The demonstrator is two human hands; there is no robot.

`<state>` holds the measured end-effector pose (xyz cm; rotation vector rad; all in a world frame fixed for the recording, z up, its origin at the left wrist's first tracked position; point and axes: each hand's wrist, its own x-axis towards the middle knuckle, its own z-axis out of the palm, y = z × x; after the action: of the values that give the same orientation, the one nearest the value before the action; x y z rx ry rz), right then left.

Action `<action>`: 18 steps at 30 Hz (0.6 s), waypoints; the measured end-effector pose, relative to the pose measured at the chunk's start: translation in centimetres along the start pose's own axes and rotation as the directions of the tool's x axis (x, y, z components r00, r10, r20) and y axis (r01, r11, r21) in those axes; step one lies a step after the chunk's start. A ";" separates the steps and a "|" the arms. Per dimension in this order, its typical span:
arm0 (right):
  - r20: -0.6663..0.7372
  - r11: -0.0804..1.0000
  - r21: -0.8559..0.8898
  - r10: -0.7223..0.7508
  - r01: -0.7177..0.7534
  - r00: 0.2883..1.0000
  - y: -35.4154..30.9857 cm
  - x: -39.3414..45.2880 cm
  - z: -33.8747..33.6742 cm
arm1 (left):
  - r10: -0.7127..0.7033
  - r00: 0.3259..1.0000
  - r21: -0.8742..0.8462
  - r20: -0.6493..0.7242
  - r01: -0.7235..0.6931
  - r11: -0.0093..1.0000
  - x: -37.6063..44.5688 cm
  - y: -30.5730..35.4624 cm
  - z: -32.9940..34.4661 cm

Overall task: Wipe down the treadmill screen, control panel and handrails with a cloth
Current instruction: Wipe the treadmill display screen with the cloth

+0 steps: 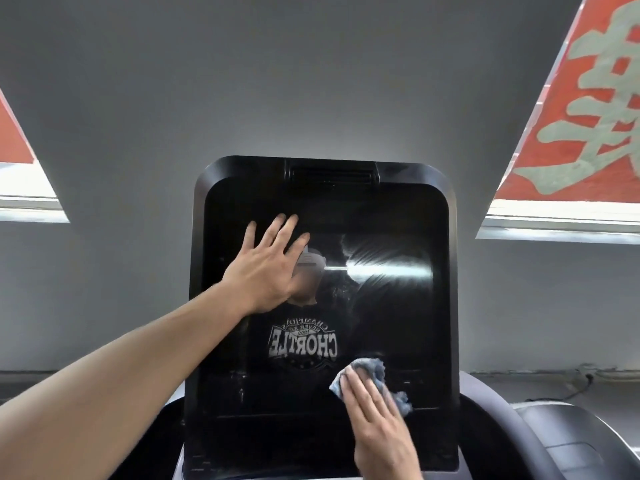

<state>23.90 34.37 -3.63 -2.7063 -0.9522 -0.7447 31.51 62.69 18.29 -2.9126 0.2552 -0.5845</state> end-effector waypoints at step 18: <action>-0.146 0.998 -0.062 -0.023 0.014 0.989 13.8 15.8 -10.6 | 0.117 0.955 -0.157 -0.272 -0.164 0.974 -9.7 12.8 9.8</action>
<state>38.92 28.73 13.54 -2.6528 -0.9364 -0.9764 24.87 53.35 3.37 -2.9449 0.5720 -0.9681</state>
